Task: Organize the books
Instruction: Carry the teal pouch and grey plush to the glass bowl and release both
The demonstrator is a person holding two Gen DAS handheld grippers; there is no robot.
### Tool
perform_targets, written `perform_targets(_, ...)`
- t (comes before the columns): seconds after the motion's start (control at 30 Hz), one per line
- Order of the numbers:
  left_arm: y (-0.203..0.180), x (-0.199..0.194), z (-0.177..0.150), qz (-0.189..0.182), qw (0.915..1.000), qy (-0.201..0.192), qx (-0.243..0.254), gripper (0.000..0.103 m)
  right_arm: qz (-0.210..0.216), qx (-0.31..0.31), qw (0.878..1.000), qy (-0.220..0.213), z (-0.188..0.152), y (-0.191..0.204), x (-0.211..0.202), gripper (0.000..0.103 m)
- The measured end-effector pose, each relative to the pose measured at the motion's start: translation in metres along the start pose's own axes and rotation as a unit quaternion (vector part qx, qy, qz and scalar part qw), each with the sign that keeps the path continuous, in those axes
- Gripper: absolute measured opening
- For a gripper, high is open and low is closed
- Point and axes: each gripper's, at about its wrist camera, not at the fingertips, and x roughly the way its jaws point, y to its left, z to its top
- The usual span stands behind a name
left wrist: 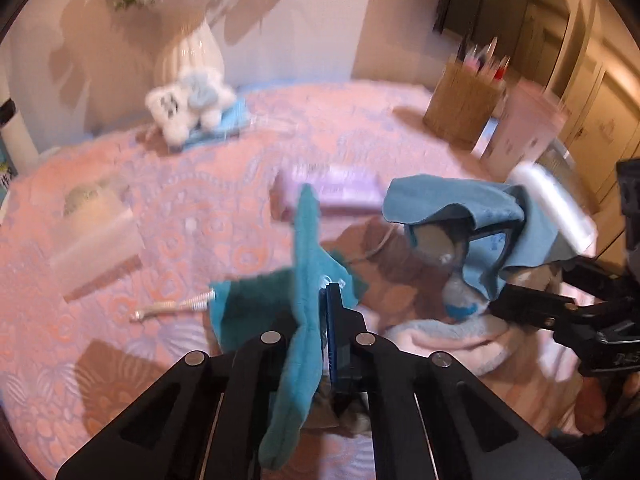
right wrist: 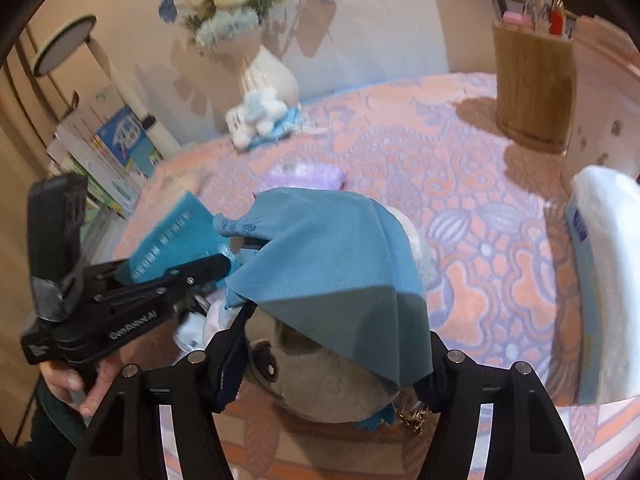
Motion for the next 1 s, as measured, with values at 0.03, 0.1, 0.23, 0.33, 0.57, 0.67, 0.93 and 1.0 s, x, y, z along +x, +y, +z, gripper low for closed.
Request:
perform_targets(0.03,-0.002,-0.010,0.005,-0.014,0.9998,-0.014,-0.003,0.004,-0.002,-0.001,1.000,-0.010,0.003,0.000,-0.007,0.066)
perform_targets(0.1,-0.008,-0.031,0.017,-0.028,0.9987,-0.044,0.001,0.004,-0.015,-0.004,0.999,-0.029,0.010,0.000,-0.022,0.066)
perform_targets(0.23,-0.025,-0.058,0.038,-0.053,0.9954,-0.079,0.013,0.004,-0.027,0.001,0.997,-0.070,0.023,-0.004,-0.057,0.066)
perform_targets(0.33,-0.040,-0.073,0.053,-0.072,0.9921,-0.099,0.024,0.004,-0.045,0.011,0.994,-0.095,0.029,-0.015,-0.085,0.066)
perform_targets(0.57,-0.085,-0.098,0.084,-0.109,0.9837,-0.133,0.054,0.004,-0.076,0.045,0.986,-0.142,0.031,-0.050,-0.143,0.066)
perform_targets(0.67,-0.116,-0.107,0.097,-0.126,0.9786,-0.144,0.074,0.004,-0.091,0.059,0.981,-0.161,0.028,-0.067,-0.168,0.066)
perform_targets(0.93,-0.211,-0.102,0.150,-0.173,0.9631,-0.154,0.137,0.004,-0.159,0.105,0.960,-0.205,0.025,-0.126,-0.227,0.066)
perform_targets(1.0,-0.237,-0.095,0.162,-0.188,0.9585,-0.151,0.153,0.004,-0.183,0.115,0.953,-0.212,0.027,-0.142,-0.240,0.066)
